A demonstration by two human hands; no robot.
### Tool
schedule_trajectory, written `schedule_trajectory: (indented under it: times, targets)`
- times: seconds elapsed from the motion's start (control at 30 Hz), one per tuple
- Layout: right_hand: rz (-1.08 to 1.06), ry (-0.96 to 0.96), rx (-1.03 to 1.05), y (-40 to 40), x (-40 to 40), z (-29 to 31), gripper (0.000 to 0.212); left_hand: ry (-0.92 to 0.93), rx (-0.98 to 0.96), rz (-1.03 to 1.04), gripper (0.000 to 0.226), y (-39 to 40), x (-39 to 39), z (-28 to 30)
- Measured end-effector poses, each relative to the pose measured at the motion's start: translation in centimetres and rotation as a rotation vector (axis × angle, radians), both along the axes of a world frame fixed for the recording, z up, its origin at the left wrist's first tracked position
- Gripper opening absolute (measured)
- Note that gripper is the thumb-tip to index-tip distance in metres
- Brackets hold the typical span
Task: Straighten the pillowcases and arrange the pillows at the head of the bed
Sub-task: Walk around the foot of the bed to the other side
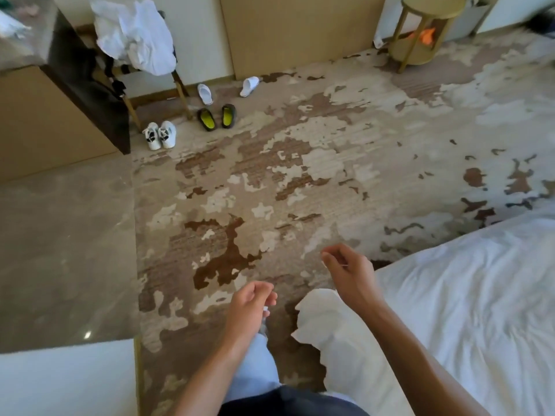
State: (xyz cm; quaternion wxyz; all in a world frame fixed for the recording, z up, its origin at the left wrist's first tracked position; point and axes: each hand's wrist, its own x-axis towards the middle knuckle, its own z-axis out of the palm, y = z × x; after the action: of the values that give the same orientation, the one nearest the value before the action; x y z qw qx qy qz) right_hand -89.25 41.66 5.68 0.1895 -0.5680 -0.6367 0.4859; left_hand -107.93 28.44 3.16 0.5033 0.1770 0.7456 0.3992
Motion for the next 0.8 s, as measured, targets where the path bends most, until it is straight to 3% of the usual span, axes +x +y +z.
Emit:
schedule_trajectory:
  times: [0.2,0.5,0.8]
  targets:
    - [-0.257,-0.064,-0.050,8.5,0.1,1.0,0.009,-0.080,0.038,-0.258,0.020,18.6,-0.7,2.1]
    - [-0.770,-0.159,-0.113,17.8,9.6,-1.8,0.011,-0.179,0.142,-0.762,0.025,44.1,10.8,4.2]
    - [-0.937,-0.079,-0.073,40.0,20.4,-3.0,0.009,-0.079,0.073,-0.986,0.019,66.6,20.3,2.4]
